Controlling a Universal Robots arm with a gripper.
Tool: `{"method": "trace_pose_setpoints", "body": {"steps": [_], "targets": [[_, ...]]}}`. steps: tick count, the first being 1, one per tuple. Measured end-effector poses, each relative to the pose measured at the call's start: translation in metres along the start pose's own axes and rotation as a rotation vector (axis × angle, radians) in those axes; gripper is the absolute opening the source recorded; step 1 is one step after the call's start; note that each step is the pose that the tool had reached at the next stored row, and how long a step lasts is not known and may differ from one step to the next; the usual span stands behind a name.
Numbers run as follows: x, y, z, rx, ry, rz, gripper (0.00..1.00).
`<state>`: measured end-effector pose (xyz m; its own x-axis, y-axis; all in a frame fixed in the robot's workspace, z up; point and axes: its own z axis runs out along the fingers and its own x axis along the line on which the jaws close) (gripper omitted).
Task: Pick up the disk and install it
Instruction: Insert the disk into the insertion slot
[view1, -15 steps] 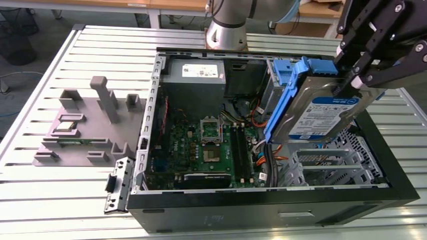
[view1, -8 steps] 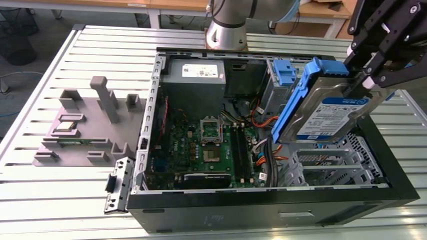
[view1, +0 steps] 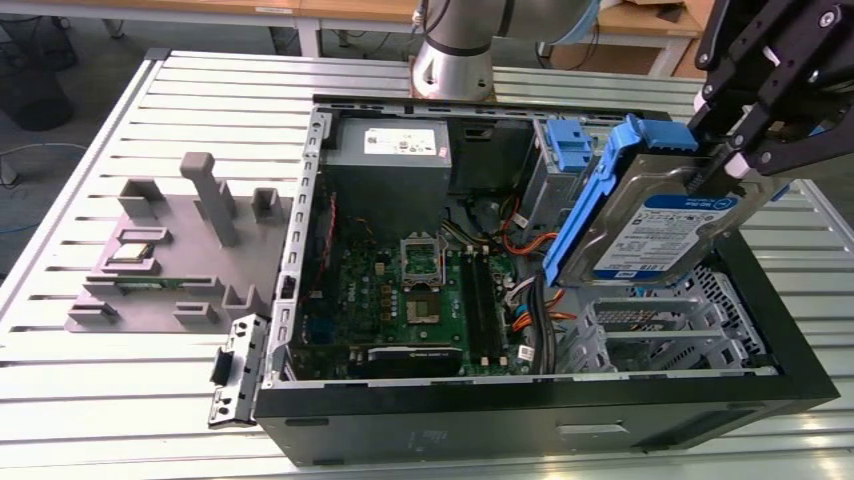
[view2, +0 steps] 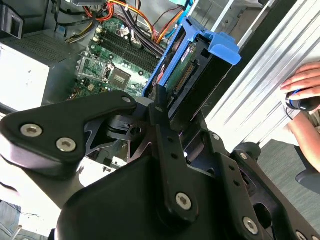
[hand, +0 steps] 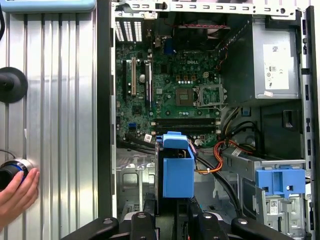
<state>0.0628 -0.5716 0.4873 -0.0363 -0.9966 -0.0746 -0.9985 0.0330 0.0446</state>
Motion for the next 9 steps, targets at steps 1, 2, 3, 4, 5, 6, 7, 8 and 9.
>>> {"method": "trace_pose_setpoints", "body": {"steps": [1, 2, 3, 4, 5, 6, 7, 8, 9], "targets": [[0.0, 0.0, 0.0, 0.0, 0.0, 0.0, 0.35], [0.0002, 0.0, 0.0, 0.0, 0.0001, 0.0, 0.35], [0.0006, 0.0, 0.0, 0.0, -0.0001, 0.0, 0.35], [0.0011, -0.0001, -0.0001, 0.0, 0.0, 0.0, 0.35], [0.0019, -0.0002, -0.0002, 0.0, 0.0, 0.0, 0.35], [0.0029, -0.0003, -0.0002, 0.0, 0.0, 0.0, 0.35], [0.0039, -0.0004, -0.0003, 0.0, -0.0001, 0.0, 0.35], [0.005, -0.0007, -0.0004, 0.0, 0.0, 0.0, 0.35], [0.0064, -0.0012, -0.0005, 0.0, 0.0, 0.0, 0.35]]}}
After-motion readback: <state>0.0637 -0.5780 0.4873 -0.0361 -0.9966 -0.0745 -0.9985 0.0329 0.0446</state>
